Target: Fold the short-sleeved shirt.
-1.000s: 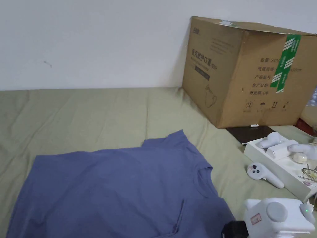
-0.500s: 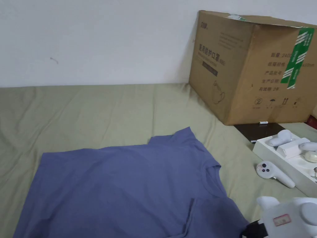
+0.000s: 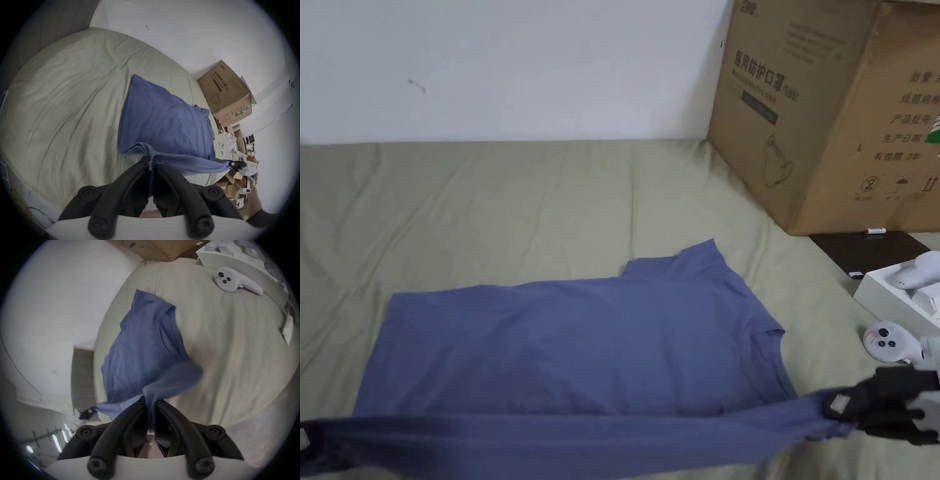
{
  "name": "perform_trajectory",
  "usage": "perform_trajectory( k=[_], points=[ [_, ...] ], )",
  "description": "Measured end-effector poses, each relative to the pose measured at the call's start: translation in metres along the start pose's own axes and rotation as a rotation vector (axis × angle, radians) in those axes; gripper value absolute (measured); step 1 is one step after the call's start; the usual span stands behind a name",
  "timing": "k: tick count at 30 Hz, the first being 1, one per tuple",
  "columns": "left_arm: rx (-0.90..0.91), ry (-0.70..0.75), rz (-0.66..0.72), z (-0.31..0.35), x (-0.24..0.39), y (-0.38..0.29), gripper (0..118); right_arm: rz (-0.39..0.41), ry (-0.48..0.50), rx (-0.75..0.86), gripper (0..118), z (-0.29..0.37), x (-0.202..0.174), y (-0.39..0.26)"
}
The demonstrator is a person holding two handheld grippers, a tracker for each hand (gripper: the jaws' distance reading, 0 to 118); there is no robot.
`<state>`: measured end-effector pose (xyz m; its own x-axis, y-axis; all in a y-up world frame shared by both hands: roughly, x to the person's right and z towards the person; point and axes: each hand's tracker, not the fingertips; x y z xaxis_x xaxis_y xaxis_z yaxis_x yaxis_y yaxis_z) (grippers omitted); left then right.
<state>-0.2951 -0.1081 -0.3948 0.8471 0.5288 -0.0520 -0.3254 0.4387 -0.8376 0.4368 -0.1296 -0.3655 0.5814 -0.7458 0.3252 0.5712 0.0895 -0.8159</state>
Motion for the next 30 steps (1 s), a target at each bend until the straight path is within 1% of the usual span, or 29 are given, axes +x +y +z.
perform_trajectory(
  k=[3,4,7,9,10,11,12,13,14,15,16,18,19,20,22,23,24,25,26,27,28,29,30],
  points=[
    [-0.043,0.007,0.028,-0.041,-0.007,0.037,2,-0.098,0.030,0.014,6,-0.033,-0.010,0.043],
    [-0.054,0.013,0.070,-0.055,-0.010,0.045,2,-0.134,0.038,0.023,6,-0.047,-0.011,0.057],
    [-0.070,0.010,0.195,-0.099,-0.025,0.065,2,-0.295,0.059,0.073,6,-0.094,-0.002,0.094],
    [-0.066,0.018,0.271,-0.119,-0.033,0.067,3,-0.366,0.065,0.103,6,-0.123,0.004,0.103],
    [-0.063,0.025,0.276,-0.126,-0.035,0.068,8,-0.372,0.035,0.116,12,-0.130,0.006,0.104],
    [-0.053,0.034,0.272,-0.130,-0.034,0.067,23,-0.356,0.002,0.145,34,-0.136,0.005,0.102],
    [-0.030,0.065,0.253,-0.130,-0.031,0.065,66,-0.315,-0.020,0.203,77,-0.138,0.000,0.098],
    [-0.006,0.088,0.216,-0.128,-0.030,0.063,98,-0.272,-0.036,0.232,88,-0.138,-0.005,0.093],
    [0.015,0.073,0.185,-0.125,-0.026,0.061,105,-0.235,-0.001,0.282,88,-0.133,-0.012,0.087],
    [0.072,0.047,0.150,-0.113,-0.019,0.059,102,-0.187,0.045,0.328,88,-0.125,-0.020,0.079],
    [0.119,0.035,0.130,-0.103,-0.012,0.057,102,-0.146,0.062,0.368,88,-0.117,-0.028,0.071],
    [0.229,-0.003,0.050,-0.076,0.008,0.045,102,-0.020,0.093,0.430,87,-0.092,-0.049,0.048],
    [0.293,-0.014,-0.001,-0.061,0.019,0.039,102,0.046,0.091,0.474,87,-0.080,-0.060,0.034],
    [0.378,-0.013,-0.068,-0.042,0.029,0.029,102,0.138,0.106,0.525,87,-0.066,-0.072,0.015],
    [0.575,0.040,-0.181,-0.004,0.051,0.000,102,0.316,0.105,0.640,87,-0.040,-0.093,-0.024],
    [0.695,0.084,-0.220,0.014,0.062,-0.021,102,0.408,0.066,0.735,87,-0.027,-0.104,-0.051],
    [0.802,0.111,-0.248,0.031,0.071,-0.040,100,0.490,0.017,0.839,87,-0.016,-0.112,-0.080],
    [0.879,0.125,-0.266,0.043,0.071,-0.056,100,0.550,-0.043,0.927,87,-0.009,-0.119,-0.105],
    [0.959,0.142,-0.286,0.057,0.078,-0.076,99,0.605,-0.081,1.009,87,-0.005,-0.120,-0.126],
    [1.016,0.147,-0.308,0.065,0.080,-0.090,93,0.652,-0.082,1.061,86,-0.001,-0.119,-0.147],
    [1.041,0.151,-0.328,0.071,0.082,-0.103,80,0.679,-0.048,1.084,84,0.003,-0.117,-0.162],
    [1.077,0.176,-0.348,0.074,0.080,-0.113,55,0.689,-0.016,1.068,77,0.005,-0.115,-0.174],
    [1.106,0.211,-0.363,0.080,0.082,-0.125,8,0.666,-0.027,1.045,46,0.004,-0.109,-0.179]
  ],
)
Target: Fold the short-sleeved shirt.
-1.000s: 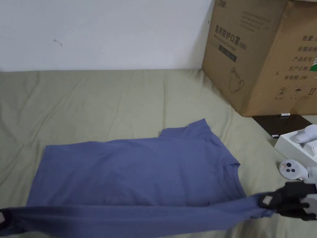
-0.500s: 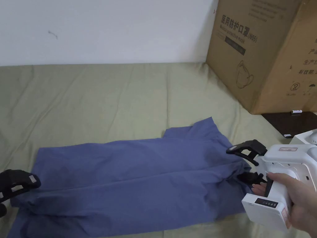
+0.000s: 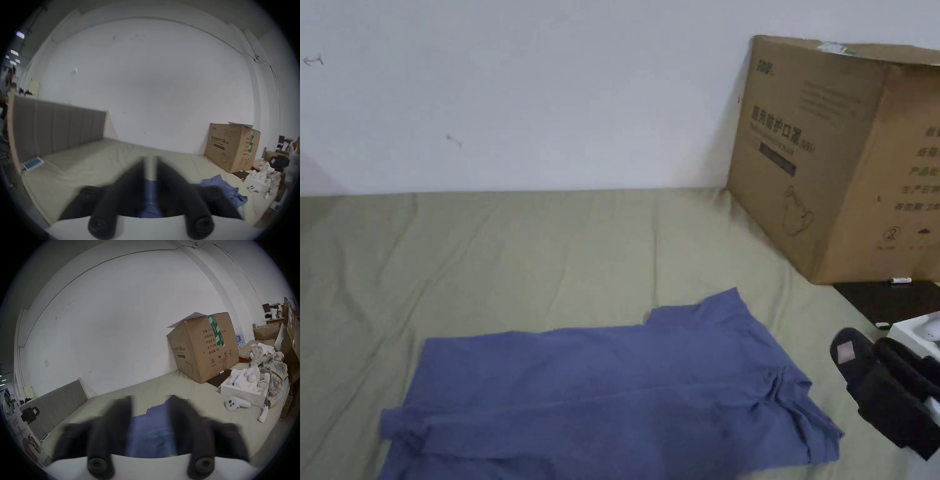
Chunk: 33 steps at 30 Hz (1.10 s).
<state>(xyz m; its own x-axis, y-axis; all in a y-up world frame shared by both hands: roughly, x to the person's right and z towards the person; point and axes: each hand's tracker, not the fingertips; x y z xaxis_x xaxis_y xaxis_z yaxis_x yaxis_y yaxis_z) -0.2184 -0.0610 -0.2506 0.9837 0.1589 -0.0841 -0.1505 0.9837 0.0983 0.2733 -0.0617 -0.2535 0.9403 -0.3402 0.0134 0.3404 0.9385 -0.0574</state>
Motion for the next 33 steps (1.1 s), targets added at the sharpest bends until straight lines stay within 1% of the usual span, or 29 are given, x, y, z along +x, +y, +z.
perform_trajectory(
  k=[1,2,3,4,5,6,7,8,10,12,13,14,15,16,17,18,20,22,23,24,25,26,27,29,31,32,33],
  points=[
    [0.046,0.037,-0.043,0.014,0.000,0.002,0,-0.008,0.002,-0.019,11,0.005,-0.004,-0.003],
    [0.083,0.008,-0.035,0.023,-0.001,0.007,0,-0.016,-0.059,-0.037,0,0.012,-0.003,-0.008],
    [0.069,-0.048,-0.037,0.020,-0.009,0.008,0,-0.045,-0.007,-0.057,0,0.014,0.002,-0.010],
    [0.045,-0.059,-0.059,0.018,-0.010,0.014,0,-0.056,0.033,-0.102,0,0.010,0.005,-0.009],
    [0.014,-0.042,-0.106,0.013,-0.011,0.020,0,-0.040,0.019,-0.134,0,0.009,0.007,-0.008],
    [-0.028,-0.033,-0.128,0.004,-0.010,0.026,0,-0.016,-0.004,-0.144,0,0.009,0.008,-0.007],
    [-0.107,-0.048,-0.127,-0.007,-0.010,0.030,0,-0.001,-0.016,-0.147,0,0.008,0.008,-0.005],
    [-0.256,-0.061,-0.111,-0.031,-0.015,0.032,0,0.001,-0.017,-0.148,0,0.006,0.009,-0.002],
    [-0.601,-0.022,-0.070,-0.075,-0.023,0.027,0,-0.032,-0.001,-0.162,0,0.003,0.013,0.000],
    [-0.955,-0.095,0.046,-0.133,-0.036,-0.009,0,-0.067,0.018,-0.187,0,-0.001,0.012,0.001],
    [-1.070,-0.110,0.101,-0.151,-0.042,-0.028,8,-0.079,0.024,-0.203,0,-0.005,0.012,0.000],
    [-1.132,-0.114,0.134,-0.167,-0.048,-0.048,39,-0.083,0.030,-0.221,0,-0.009,0.013,-0.002],
    [-1.171,-0.060,0.120,-0.171,-0.041,-0.064,94,-0.084,0.034,-0.237,0,-0.014,0.013,-0.004],
    [-1.201,-0.022,0.102,-0.178,-0.040,-0.081,108,-0.084,0.037,-0.254,0,-0.015,0.013,-0.006],
    [-1.213,-0.005,0.081,-0.184,-0.039,-0.095,105,-0.087,0.042,-0.272,0,-0.018,0.013,-0.008],
    [-1.187,-0.005,0.079,-0.197,-0.045,-0.108,105,-0.092,0.049,-0.292,0,-0.022,0.014,-0.012],
    [-1.212,0.025,0.054,-0.214,-0.047,-0.132,105,-0.094,0.055,-0.325,0,-0.023,0.011,-0.016],
    [-1.251,0.032,-0.009,-0.228,-0.044,-0.155,105,-0.088,0.058,-0.356,0,-0.028,0.012,-0.021],
    [-1.294,0.028,-0.053,-0.235,-0.041,-0.169,108,-0.084,0.058,-0.371,0,-0.030,0.012,-0.023],
    [-1.358,0.030,-0.074,-0.238,-0.042,-0.186,117,-0.080,0.062,-0.383,0,-0.030,0.011,-0.024],
    [-1.372,0.018,-0.086,-0.237,-0.042,-0.196,117,-0.075,0.066,-0.393,0,-0.032,0.012,-0.025],
    [-1.309,-0.025,-0.064,-0.234,-0.041,-0.195,118,-0.071,0.070,-0.402,0,-0.034,0.012,-0.027],
    [-1.305,-0.005,-0.074,-0.230,-0.039,-0.194,118,-0.066,0.075,-0.409,0,-0.034,0.011,-0.027],
    [-1.230,0.030,-0.054,-0.218,-0.037,-0.195,118,-0.057,0.072,-0.420,0,-0.035,0.011,-0.029],
    [-1.224,0.025,-0.104,-0.214,-0.031,-0.191,118,-0.054,0.062,-0.426,0,-0.039,0.015,-0.032],
    [-1.220,0.029,-0.105,-0.210,-0.026,-0.184,117,-0.057,0.055,-0.428,0,-0.039,0.018,-0.031],
    [-1.198,0.042,-0.131,-0.205,-0.022,-0.177,108,-0.066,0.047,-0.431,0,-0.040,0.022,-0.031]
  ],
)
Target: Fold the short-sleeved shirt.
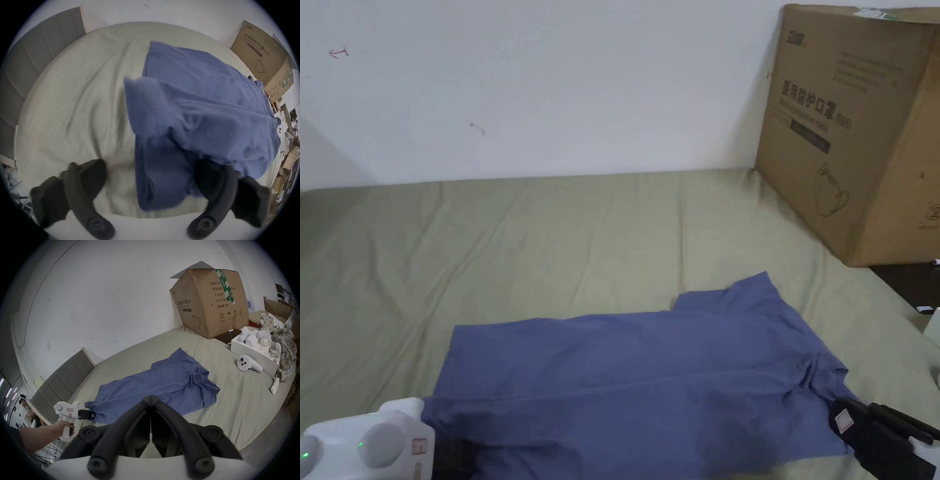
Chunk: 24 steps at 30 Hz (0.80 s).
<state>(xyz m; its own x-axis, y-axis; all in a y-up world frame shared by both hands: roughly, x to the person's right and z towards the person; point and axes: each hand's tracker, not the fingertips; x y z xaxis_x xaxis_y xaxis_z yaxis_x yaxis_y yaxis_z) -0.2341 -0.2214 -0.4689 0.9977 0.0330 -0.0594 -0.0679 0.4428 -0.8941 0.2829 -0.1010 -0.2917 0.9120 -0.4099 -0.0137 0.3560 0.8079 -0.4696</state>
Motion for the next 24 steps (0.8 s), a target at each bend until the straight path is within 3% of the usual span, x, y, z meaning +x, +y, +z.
perform_trajectory(
  k=[2,4,5,6,9,10,11,12,13,14,17,18,19,22,23,24],
  points=[
    [0.061,0.030,-0.059,0.017,0.005,-0.002,78,-0.013,-0.019,0.000,0,-0.002,0.007,0.002],
    [0.112,0.009,-0.108,0.034,0.007,-0.006,13,-0.016,-0.023,0.007,0,-0.004,0.021,0.009],
    [0.117,-0.003,-0.114,0.041,0.007,-0.008,4,-0.029,0.023,-0.007,0,-0.010,0.030,0.015],
    [0.117,-0.117,-0.069,0.046,0.004,-0.008,4,-0.040,0.025,-0.055,0,-0.022,0.039,0.024],
    [0.104,-0.126,-0.054,0.062,0.007,-0.008,4,-0.035,-0.059,-0.135,1,-0.055,0.063,0.047],
    [0.109,-0.125,-0.062,0.067,0.011,-0.009,4,-0.029,-0.085,-0.179,12,-0.067,0.070,0.054],
    [0.104,-0.131,-0.082,0.069,0.013,-0.007,4,-0.013,-0.132,-0.253,35,-0.085,0.078,0.063],
    [0.104,-0.131,-0.092,0.072,0.014,-0.007,4,0.021,-0.184,-0.332,74,-0.102,0.083,0.068],
    [0.106,-0.128,-0.095,0.074,0.015,-0.007,4,0.023,-0.231,-0.357,95,-0.113,0.090,0.070],
    [0.107,-0.128,-0.097,0.074,0.014,-0.006,4,0.022,-0.267,-0.421,103,-0.126,0.100,0.071],
    [0.103,-0.131,-0.092,0.076,0.013,-0.003,4,-0.034,-0.356,-0.555,102,-0.162,0.126,0.070],
    [0.099,-0.132,-0.088,0.073,0.010,-0.002,4,-0.041,-0.342,-0.658,102,-0.116,0.103,0.059],
    [0.094,-0.133,-0.084,0.072,0.009,-0.001,4,-0.079,-0.353,-0.736,102,-0.145,0.128,0.056],
    [0.077,-0.130,-0.078,0.066,0.007,-0.002,4,-0.168,-0.321,-0.772,101,-0.121,0.121,0.049],
    [0.068,-0.127,-0.078,0.064,0.007,-0.002,4,-0.182,-0.448,-0.747,100,-0.158,0.135,0.046],
    [0.058,-0.126,-0.076,0.062,0.007,-0.003,4,-0.131,-0.463,-0.726,98,-0.156,0.122,0.049]
  ],
)
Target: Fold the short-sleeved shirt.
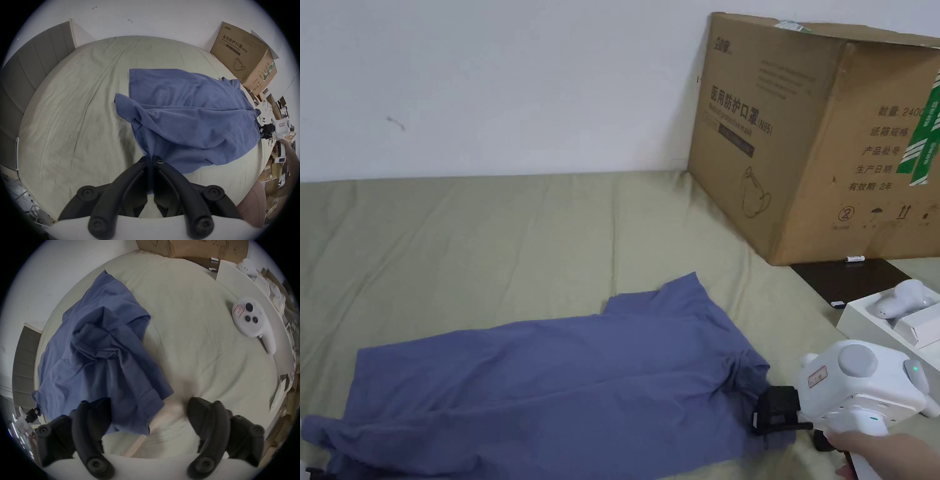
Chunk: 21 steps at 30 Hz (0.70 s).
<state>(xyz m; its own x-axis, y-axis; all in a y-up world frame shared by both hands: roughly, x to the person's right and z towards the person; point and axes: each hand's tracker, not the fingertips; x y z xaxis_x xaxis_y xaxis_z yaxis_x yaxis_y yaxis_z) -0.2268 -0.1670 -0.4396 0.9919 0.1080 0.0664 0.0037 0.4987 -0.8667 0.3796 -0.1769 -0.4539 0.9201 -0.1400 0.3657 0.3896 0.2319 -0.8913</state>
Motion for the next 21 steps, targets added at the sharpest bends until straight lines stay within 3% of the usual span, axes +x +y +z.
perform_trajectory(
  k=[1,2,3,4,5,6,8,10,16,19,21],
  points=[
    [-0.006,-0.001,0.002,-0.001,0.000,-0.001,4,0.041,-0.009,0.023,90,0.008,-0.009,-0.002],
    [-0.011,-0.002,0.005,-0.004,-0.003,-0.003,4,0.079,0.001,0.057,70,0.018,-0.020,-0.006],
    [-0.010,-0.004,0.009,-0.003,-0.003,-0.003,4,0.172,0.189,0.098,23,-0.024,0.011,0.029],
    [-0.008,-0.008,0.014,-0.003,-0.003,-0.004,4,0.175,0.182,0.106,5,-0.020,0.008,0.029],
    [-0.004,-0.009,0.018,-0.002,-0.003,-0.004,4,0.171,0.234,0.097,5,-0.017,0.004,0.028],
    [0.002,-0.011,0.020,0.000,-0.005,-0.005,4,0.170,0.219,0.045,5,-0.004,0.006,0.019],
    [0.011,-0.007,0.021,0.008,-0.005,-0.003,4,0.228,0.130,0.085,5,0.016,0.008,0.010],
    [0.013,0.014,0.001,0.020,-0.008,-0.002,4,0.268,0.110,0.122,5,0.030,0.015,0.011],
    [0.015,0.158,-0.212,0.071,-0.006,-0.024,4,0.212,0.160,0.089,5,0.079,0.045,-0.050],
    [-0.071,0.104,-0.154,0.081,-0.016,-0.055,4,0.237,0.106,0.027,5,0.079,0.056,-0.084],
    [-0.160,-0.012,-0.044,0.070,-0.030,-0.075,4,0.264,0.125,0.020,5,0.067,0.061,-0.100]
  ],
)
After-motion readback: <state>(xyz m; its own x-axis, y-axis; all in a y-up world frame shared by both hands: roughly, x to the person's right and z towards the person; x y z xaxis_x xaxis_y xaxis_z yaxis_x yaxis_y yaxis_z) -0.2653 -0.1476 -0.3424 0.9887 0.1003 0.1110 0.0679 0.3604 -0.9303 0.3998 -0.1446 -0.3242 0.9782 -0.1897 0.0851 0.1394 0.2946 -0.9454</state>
